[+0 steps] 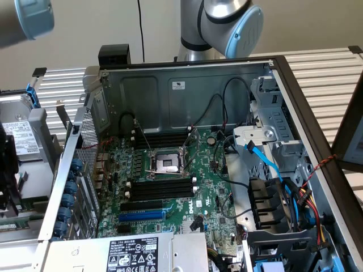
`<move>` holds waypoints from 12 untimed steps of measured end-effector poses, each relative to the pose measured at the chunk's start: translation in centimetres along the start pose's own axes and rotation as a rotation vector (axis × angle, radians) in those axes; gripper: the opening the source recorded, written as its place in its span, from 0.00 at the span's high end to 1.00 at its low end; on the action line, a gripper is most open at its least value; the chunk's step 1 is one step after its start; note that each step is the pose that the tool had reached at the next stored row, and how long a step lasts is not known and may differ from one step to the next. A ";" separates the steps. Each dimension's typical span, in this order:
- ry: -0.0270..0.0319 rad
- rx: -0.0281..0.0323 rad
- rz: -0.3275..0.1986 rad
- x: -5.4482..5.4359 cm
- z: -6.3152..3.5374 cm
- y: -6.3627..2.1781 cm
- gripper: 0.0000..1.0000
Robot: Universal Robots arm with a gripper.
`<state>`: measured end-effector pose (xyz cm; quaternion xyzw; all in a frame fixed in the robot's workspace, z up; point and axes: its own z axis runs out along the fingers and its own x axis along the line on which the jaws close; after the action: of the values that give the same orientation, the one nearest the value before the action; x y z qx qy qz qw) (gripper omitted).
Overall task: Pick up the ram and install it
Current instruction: 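Pick up the ram and move it above insertion slot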
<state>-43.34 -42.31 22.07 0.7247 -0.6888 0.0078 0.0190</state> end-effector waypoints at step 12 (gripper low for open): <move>0.0077 0.0192 -0.051 0.3 0.83 -0.07 0.69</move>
<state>-43.27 -42.65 21.25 0.7422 -0.6698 0.0167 0.0149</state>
